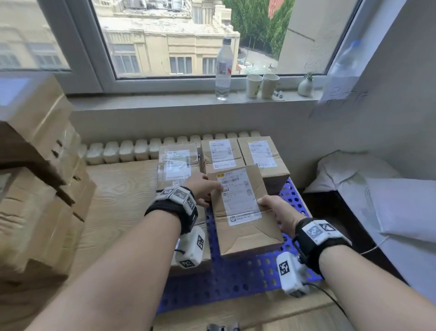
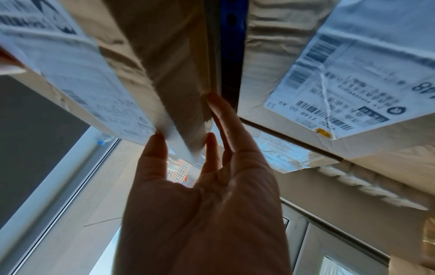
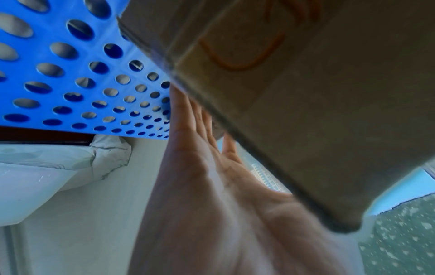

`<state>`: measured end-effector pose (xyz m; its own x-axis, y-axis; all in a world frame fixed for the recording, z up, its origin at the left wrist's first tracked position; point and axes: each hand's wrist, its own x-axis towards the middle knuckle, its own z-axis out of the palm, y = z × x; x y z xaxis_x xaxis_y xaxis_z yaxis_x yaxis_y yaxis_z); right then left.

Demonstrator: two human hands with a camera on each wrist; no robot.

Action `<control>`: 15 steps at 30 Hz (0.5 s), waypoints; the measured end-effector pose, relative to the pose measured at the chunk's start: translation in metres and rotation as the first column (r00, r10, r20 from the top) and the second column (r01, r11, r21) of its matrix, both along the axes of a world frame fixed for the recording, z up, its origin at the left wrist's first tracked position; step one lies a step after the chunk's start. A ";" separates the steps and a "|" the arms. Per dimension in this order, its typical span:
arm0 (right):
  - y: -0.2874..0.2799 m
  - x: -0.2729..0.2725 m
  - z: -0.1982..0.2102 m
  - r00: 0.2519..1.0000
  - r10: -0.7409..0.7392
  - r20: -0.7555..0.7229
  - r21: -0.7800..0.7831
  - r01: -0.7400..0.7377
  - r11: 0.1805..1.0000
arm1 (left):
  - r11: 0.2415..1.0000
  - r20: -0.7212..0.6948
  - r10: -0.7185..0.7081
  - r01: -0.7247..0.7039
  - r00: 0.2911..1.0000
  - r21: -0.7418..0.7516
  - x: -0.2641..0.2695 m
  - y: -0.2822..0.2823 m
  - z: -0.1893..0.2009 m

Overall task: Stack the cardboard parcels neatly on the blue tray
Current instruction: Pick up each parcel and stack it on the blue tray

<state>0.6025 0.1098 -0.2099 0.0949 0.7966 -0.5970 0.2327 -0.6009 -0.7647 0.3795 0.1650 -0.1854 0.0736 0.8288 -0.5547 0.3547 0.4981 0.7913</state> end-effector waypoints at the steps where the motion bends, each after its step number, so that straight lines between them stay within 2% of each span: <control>1: 0.001 -0.002 -0.002 1.000 0.022 0.000 -0.015 -0.022 1.000 | 1.000 -0.009 0.011 -0.011 1.000 -0.005 -0.001 0.000 -0.004; 4: -0.001 -0.008 -0.007 0.998 0.069 -0.016 -0.061 -0.070 0.996 | 1.000 -0.082 0.025 -0.024 0.996 0.011 -0.002 -0.002 -0.015; 10: 0.001 -0.005 -0.034 0.994 0.090 -0.061 -0.139 -0.097 0.986 | 0.986 -0.162 0.157 -0.146 0.974 0.083 0.001 -0.001 -0.039; 15: 0.011 -0.005 -0.049 0.996 0.053 -0.066 -0.144 -0.062 0.988 | 0.989 -0.309 0.109 -0.073 0.945 0.125 0.002 0.003 -0.050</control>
